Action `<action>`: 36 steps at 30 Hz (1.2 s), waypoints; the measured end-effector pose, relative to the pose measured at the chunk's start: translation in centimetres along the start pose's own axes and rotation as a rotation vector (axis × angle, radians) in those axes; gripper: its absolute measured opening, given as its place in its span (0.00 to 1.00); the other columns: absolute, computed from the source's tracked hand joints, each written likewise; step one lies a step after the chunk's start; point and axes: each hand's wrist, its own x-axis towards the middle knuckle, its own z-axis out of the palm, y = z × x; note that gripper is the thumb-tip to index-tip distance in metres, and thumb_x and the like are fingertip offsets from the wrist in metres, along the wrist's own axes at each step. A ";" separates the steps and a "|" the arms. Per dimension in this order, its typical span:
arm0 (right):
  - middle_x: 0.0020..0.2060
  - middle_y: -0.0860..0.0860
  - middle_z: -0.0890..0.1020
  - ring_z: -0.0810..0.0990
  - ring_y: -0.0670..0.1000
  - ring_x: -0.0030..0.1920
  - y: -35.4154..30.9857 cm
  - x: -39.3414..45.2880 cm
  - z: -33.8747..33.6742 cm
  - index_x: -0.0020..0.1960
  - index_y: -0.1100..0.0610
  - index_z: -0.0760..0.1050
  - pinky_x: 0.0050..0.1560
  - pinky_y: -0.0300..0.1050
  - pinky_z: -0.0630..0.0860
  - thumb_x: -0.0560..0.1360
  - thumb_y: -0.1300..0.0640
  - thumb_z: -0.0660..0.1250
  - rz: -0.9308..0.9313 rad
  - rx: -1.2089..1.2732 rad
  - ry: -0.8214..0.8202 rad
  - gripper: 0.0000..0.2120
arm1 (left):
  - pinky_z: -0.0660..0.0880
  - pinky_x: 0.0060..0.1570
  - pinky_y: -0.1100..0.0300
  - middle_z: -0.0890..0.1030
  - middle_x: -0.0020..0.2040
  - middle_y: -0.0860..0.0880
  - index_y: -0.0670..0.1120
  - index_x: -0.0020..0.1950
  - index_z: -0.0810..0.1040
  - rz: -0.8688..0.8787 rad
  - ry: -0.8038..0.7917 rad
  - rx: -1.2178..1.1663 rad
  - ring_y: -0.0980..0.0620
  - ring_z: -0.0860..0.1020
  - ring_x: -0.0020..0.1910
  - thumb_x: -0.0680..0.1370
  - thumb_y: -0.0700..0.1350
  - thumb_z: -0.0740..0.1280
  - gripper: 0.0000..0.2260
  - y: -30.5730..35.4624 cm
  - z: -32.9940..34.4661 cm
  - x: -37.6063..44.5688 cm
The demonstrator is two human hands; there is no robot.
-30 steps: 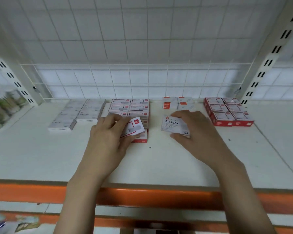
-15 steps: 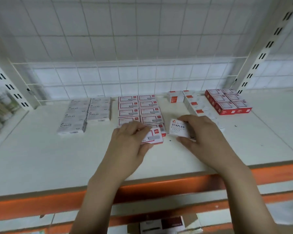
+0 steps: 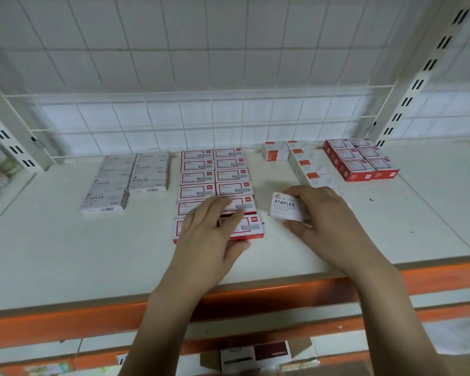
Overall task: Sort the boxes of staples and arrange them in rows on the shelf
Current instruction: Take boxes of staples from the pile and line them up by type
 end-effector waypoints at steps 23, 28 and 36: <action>0.55 0.49 0.78 0.71 0.53 0.55 -0.5 1.7 1.0 0.63 0.52 0.71 0.53 0.46 0.67 0.72 0.54 0.70 -0.079 0.001 -0.104 0.21 | 0.68 0.61 0.37 0.75 0.63 0.41 0.44 0.63 0.76 -0.100 -0.055 -0.161 0.40 0.72 0.64 0.73 0.57 0.60 0.24 -1.0 0.3 -0.3; 0.60 0.48 0.75 0.70 0.51 0.59 -2.4 2.6 1.5 0.67 0.51 0.67 0.56 0.45 0.65 0.74 0.53 0.68 -0.118 -0.013 -0.153 0.23 | 0.67 0.65 0.49 0.75 0.63 0.45 0.44 0.63 0.75 -0.141 0.045 -0.241 0.47 0.71 0.64 0.75 0.57 0.59 0.23 -2.3 -2.4 -0.7; 0.64 0.49 0.74 0.70 0.52 0.63 -9.0 6.0 4.0 0.69 0.52 0.66 0.60 0.46 0.66 0.75 0.50 0.65 -0.278 -0.011 -0.202 0.24 | 0.77 0.47 0.47 0.82 0.48 0.43 0.41 0.53 0.81 -0.345 0.103 -0.079 0.40 0.79 0.48 0.73 0.56 0.54 0.24 -8.1 -6.7 -3.1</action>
